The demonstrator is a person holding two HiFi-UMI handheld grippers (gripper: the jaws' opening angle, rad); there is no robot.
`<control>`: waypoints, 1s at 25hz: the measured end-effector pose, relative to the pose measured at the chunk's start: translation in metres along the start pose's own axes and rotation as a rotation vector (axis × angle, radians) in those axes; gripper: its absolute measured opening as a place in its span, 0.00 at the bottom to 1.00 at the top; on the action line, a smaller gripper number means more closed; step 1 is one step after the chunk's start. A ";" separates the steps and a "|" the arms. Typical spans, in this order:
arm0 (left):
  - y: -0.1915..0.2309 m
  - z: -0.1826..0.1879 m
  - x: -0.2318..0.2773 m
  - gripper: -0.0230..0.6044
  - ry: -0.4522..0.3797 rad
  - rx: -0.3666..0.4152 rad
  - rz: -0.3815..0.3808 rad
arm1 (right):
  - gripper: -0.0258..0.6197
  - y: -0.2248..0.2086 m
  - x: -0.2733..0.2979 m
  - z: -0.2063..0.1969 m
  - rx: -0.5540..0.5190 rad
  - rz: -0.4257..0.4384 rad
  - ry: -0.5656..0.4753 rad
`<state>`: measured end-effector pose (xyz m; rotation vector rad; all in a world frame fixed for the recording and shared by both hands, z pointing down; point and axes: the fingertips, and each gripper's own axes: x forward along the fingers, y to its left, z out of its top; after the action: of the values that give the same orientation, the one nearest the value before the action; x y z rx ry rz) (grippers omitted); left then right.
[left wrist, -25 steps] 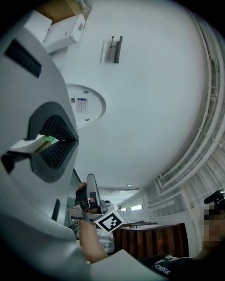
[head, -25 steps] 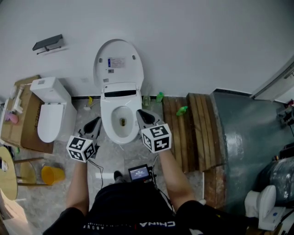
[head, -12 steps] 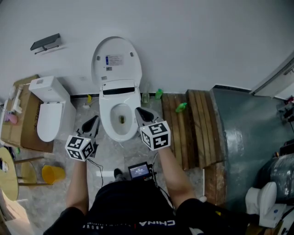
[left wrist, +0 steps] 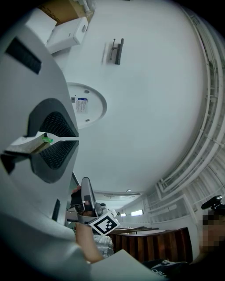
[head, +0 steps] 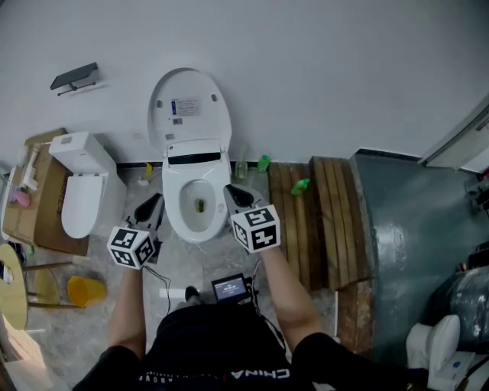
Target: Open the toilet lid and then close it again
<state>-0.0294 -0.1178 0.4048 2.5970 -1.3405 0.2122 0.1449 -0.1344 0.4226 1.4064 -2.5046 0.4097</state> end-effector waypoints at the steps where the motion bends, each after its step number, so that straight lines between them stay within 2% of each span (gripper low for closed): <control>1: -0.003 0.001 0.004 0.05 0.001 0.001 0.005 | 0.07 -0.004 0.001 0.000 0.001 0.007 0.003; 4: -0.007 0.003 0.015 0.06 0.008 0.011 0.035 | 0.07 -0.017 0.002 0.000 -0.003 0.023 0.007; 7: -0.002 0.005 0.024 0.17 0.009 0.002 0.054 | 0.07 -0.027 0.008 0.002 -0.002 0.030 0.011; 15: 0.045 0.011 0.060 0.33 0.014 -0.029 0.063 | 0.07 -0.051 0.047 0.010 0.008 0.005 0.031; 25: 0.150 0.031 0.114 0.34 0.044 -0.010 0.007 | 0.07 -0.058 0.143 0.049 0.056 -0.066 0.046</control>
<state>-0.0856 -0.3002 0.4180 2.5646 -1.3329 0.2618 0.1180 -0.2938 0.4331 1.4787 -2.4203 0.4975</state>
